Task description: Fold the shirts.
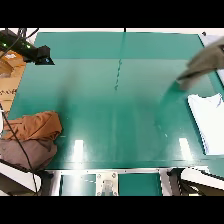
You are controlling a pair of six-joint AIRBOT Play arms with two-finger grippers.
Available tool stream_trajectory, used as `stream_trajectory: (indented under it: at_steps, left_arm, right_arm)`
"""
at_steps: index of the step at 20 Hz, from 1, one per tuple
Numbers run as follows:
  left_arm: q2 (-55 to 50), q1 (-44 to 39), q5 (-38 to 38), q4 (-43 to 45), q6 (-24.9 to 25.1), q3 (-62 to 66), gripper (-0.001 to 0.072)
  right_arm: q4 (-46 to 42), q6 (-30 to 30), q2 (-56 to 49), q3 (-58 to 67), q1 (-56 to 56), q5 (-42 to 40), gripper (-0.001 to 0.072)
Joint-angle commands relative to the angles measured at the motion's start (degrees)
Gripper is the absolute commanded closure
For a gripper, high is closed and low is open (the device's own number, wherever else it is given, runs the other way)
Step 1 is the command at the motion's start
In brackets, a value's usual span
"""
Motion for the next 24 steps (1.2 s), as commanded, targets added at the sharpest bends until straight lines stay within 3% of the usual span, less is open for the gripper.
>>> stream_trajectory:
  at_steps: [1,4,12,19,24]
  left_arm:
    - [0.0,0.0,0.0,0.0,0.0,0.0,0.0678]
    - [0.0,0.0,0.1,0.0,0.0,0.0,0.0678]
    - [0.0,0.0,-0.6,-0.2,0.0,0.0,0.0678]
    - [0.0,0.0,-2.3,-0.2,0.0,0.0,0.0678]
    - [0.0,0.0,-3.0,-0.2,0.0,0.0,0.0678]
  right_arm:
    - [-6.0,3.7,1.0,0.1,-12.3,3.5,0.0701]
    - [-12.6,7.7,1.1,-0.2,-19.0,7.9,0.0701]
    - [-14.5,10.3,5.8,-0.2,-29.4,16.0,0.0701]
    - [-42.2,23.8,6.3,-7.9,-30.2,20.3,0.07]
    - [-54.6,31.9,6.3,-15.0,-30.2,20.4,0.07]
